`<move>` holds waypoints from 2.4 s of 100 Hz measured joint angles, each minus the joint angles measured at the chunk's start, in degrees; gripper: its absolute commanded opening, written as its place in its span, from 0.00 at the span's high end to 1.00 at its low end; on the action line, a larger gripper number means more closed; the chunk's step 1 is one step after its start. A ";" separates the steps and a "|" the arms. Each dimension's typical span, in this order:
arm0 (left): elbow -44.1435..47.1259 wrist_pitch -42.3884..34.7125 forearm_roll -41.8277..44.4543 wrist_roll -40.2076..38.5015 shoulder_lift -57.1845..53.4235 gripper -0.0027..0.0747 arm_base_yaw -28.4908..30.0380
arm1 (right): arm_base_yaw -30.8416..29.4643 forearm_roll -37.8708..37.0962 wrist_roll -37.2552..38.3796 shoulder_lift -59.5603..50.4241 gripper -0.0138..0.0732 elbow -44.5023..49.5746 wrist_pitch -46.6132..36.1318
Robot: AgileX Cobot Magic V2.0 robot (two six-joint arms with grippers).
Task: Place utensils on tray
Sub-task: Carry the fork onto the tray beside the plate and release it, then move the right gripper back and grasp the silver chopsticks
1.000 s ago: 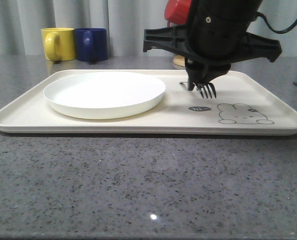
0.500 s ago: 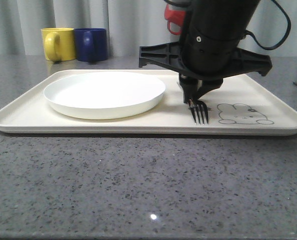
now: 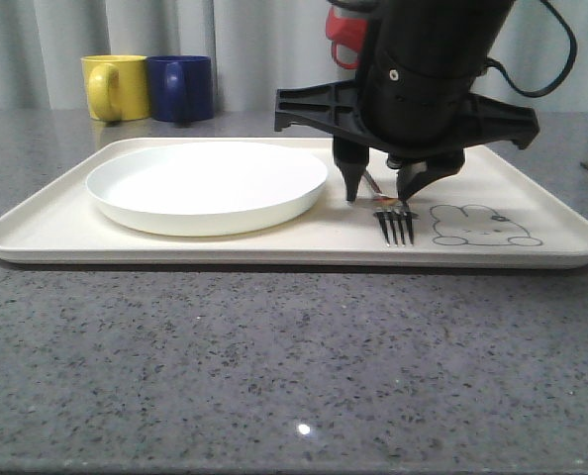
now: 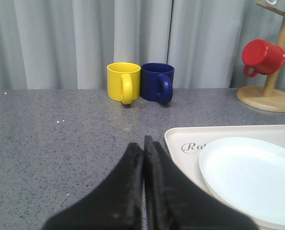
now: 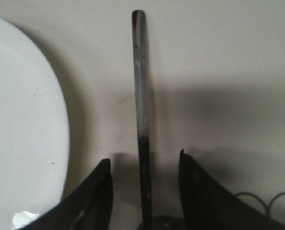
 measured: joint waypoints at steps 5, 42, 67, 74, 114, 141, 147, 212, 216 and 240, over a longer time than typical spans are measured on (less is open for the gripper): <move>0.00 0.00 0.00 0.00 0.00 0.99 0.00 | 0.00 0.00 0.00 -0.71 0.44 0.00 0.26; 0.00 0.00 0.00 0.00 0.00 0.99 0.00 | -4.39 1.08 -11.90 -14.75 0.44 0.00 3.21; 0.00 0.00 0.00 0.00 0.00 0.99 0.00 | -14.47 9.12 -29.37 -23.16 0.44 0.00 8.77; 0.00 0.00 0.00 0.00 0.00 0.99 0.00 | -17.68 12.03 -34.34 -24.32 0.44 0.00 9.70; 0.00 0.00 0.00 0.00 0.00 0.99 0.00 | -35.14 30.73 -58.12 -24.99 0.44 3.34 11.09; 0.00 0.00 0.00 0.00 0.00 0.99 0.00 | -41.52 40.88 -69.62 -21.52 0.44 3.34 10.98; 0.00 0.00 0.00 0.00 0.00 0.99 0.00 | -41.49 41.56 -70.36 -20.21 0.44 3.34 10.76; 0.00 0.00 0.00 0.00 0.00 0.99 0.00 | -41.49 42.14 -71.04 -9.50 0.44 3.34 5.93; 0.00 0.00 0.00 0.00 0.00 0.99 0.00 | -41.49 42.14 -71.04 -9.15 0.44 3.34 5.85; 0.00 0.00 0.00 0.00 0.00 0.99 0.00 | -41.49 42.14 -71.04 -7.23 0.44 3.34 5.11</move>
